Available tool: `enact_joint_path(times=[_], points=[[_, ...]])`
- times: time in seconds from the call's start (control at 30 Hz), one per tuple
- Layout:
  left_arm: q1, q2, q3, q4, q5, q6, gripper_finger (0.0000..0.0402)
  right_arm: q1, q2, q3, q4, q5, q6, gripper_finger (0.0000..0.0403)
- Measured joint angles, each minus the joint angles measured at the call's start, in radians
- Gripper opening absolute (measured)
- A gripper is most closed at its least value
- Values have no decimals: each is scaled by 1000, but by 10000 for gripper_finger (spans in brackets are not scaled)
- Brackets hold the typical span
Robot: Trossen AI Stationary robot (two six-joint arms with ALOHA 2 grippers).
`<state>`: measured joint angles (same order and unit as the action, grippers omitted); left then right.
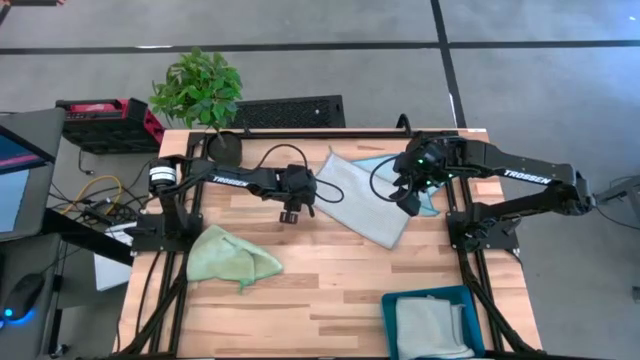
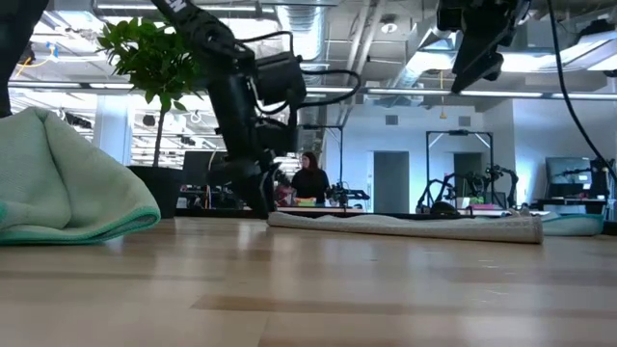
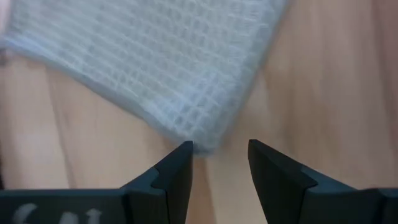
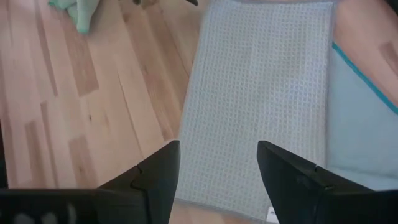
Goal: Fold microfiber towels
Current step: Fold the gray microfiber cloth
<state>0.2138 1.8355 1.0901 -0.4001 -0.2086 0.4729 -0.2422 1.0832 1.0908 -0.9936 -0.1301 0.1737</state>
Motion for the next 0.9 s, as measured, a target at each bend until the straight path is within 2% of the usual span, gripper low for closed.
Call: enact_joint_path(times=[0.2,0.4,0.5,0.9], points=[[16,0,-56,167,27,87,148,0,0,0,9,0,32,240],[18,0,-91,210,47,173,148,0,0,0,15,0,39,240],[17,-3,-127,278,46,188,148,0,0,0,30,0,39,240],[38,-8,-176,326,82,187,148,0,1,0,60,0,38,240]])
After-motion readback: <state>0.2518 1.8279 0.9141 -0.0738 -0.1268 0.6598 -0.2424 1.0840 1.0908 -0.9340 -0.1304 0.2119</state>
